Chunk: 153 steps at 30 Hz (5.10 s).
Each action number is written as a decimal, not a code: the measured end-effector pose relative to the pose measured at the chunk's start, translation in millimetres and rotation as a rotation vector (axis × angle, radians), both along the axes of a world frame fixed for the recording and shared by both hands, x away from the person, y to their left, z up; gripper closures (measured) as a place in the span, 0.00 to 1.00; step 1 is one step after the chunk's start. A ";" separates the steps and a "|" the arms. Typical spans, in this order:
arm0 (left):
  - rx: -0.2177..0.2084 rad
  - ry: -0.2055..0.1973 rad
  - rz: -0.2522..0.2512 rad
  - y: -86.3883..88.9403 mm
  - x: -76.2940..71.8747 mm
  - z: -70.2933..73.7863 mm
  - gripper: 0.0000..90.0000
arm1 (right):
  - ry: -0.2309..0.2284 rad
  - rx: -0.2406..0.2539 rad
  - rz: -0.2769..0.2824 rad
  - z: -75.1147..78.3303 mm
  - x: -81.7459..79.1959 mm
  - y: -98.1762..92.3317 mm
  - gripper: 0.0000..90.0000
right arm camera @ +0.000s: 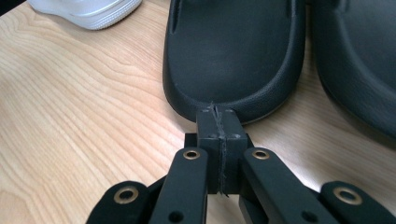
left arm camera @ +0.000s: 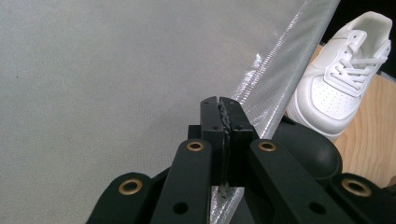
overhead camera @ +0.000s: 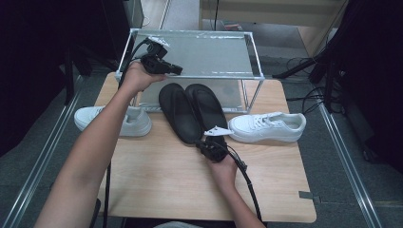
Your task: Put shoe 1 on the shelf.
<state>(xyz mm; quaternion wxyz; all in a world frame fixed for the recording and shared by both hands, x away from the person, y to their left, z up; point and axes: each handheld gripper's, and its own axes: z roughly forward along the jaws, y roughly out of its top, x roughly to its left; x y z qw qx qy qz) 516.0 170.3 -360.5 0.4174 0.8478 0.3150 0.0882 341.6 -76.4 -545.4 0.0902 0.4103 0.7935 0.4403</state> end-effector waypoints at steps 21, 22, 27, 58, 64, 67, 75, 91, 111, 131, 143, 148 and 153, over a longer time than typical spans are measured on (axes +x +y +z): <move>0.028 -0.015 -0.009 -2.1 0.2 0.9 1.00 | -0.030 -0.004 0.047 11.9 37.1 58.2 1.00; 0.026 -0.015 -0.009 -2.0 0.3 0.7 1.00 | -0.040 -0.005 0.043 14.6 38.9 60.0 1.00; 0.021 -0.011 -0.014 -0.8 0.9 0.5 1.00 | -0.047 -0.010 0.035 19.5 52.5 69.7 1.00; 0.012 -0.008 -0.021 0.6 2.1 -0.3 1.00 | 0.014 0.096 0.025 48.4 91.0 75.7 1.00; 0.019 0.002 -0.019 0.1 2.8 0.7 1.00 | 0.008 0.098 0.052 59.4 66.9 43.0 1.00; 0.017 0.004 -0.023 0.5 3.4 0.7 1.00 | 0.002 0.082 0.058 59.4 55.6 25.3 1.00; 0.023 0.007 -0.019 0.0 3.2 1.4 1.00 | 0.003 0.065 0.037 61.1 24.7 -26.4 1.00; 0.023 0.003 -0.017 0.0 2.6 1.3 1.00 | -0.040 -0.056 -0.044 50.0 1.8 -85.3 1.00; 0.009 0.010 -0.020 1.0 3.8 0.5 1.00 | 0.021 -0.082 -0.096 28.9 33.9 -75.3 1.00; 0.012 0.009 -0.023 1.0 3.9 0.7 1.00 | 0.024 -0.092 -0.094 29.9 74.7 -20.7 1.00; 0.010 0.005 -0.024 1.3 3.6 0.3 1.00 | 0.023 -0.071 -0.092 25.7 97.9 12.0 1.00; 0.012 0.004 -0.023 1.5 3.2 0.4 1.00 | 0.027 -0.060 -0.102 23.5 107.0 18.4 1.00; 0.009 0.004 -0.011 1.0 2.6 0.4 0.99 | 0.039 -0.048 -0.104 24.3 109.6 20.2 1.00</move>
